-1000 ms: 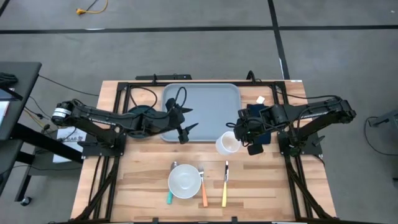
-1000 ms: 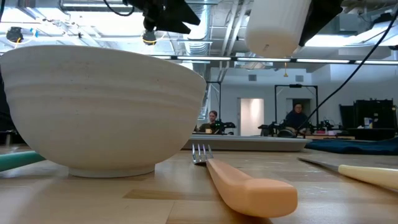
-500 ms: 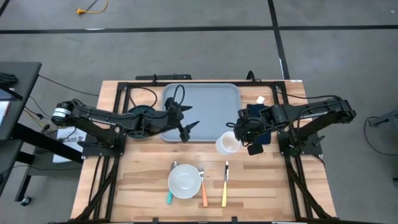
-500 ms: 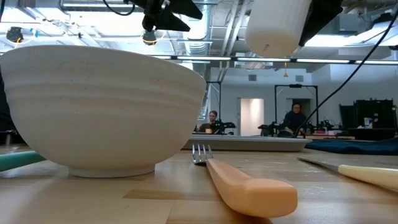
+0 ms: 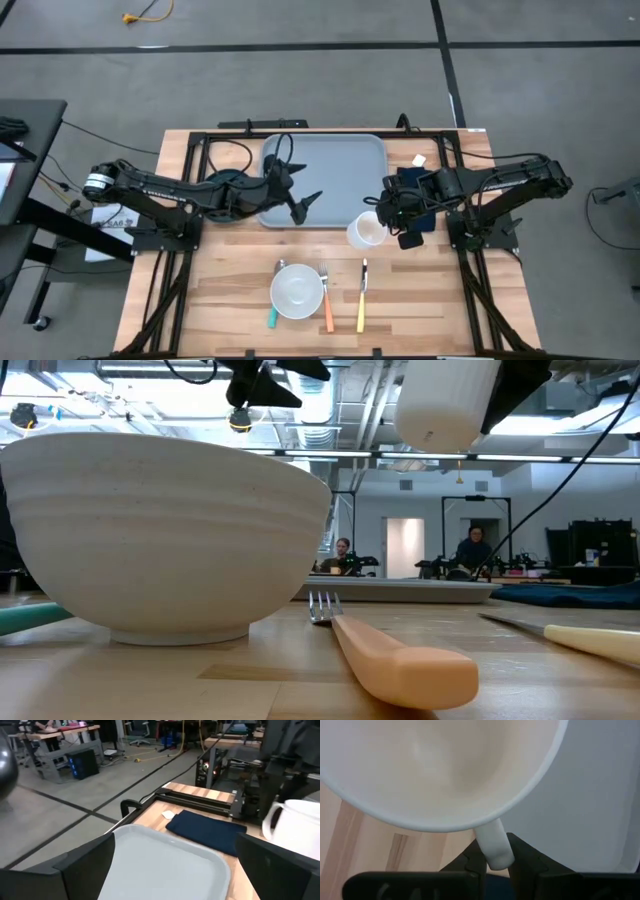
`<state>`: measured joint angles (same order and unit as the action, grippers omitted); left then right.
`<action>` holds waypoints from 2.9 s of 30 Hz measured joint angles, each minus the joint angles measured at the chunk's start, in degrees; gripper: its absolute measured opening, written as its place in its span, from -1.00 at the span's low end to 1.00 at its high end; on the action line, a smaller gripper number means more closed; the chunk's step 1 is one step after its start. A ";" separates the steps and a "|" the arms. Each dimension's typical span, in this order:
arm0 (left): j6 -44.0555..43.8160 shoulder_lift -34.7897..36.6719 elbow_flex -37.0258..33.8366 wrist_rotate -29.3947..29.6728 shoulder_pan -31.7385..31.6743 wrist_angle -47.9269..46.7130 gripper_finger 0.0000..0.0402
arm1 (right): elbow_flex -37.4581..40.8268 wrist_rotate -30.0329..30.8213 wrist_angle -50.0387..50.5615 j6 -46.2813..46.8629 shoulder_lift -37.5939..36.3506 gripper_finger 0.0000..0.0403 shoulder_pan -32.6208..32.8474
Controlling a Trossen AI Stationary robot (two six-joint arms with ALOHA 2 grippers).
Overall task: Set up tray
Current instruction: Put the white mug on the gray serving tray
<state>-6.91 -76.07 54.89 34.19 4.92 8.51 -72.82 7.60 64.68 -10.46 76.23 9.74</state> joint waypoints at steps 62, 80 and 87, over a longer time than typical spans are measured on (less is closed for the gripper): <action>6.76 -29.18 17.40 -33.75 -0.47 8.09 0.96 | 0.02 0.22 -0.50 0.60 -0.04 -0.76 -2.40; 0.76 -29.16 17.42 -33.74 -0.21 8.83 0.96 | 0.02 0.00 -1.06 0.76 -0.04 -0.76 -2.43; 1.31 -29.16 17.42 -33.43 0.28 8.84 0.96 | 0.02 -0.02 -1.07 0.59 -0.04 -0.76 -2.38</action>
<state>-5.60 -105.23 72.31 0.75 5.19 17.35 -72.79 7.57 63.61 -9.87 76.18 7.35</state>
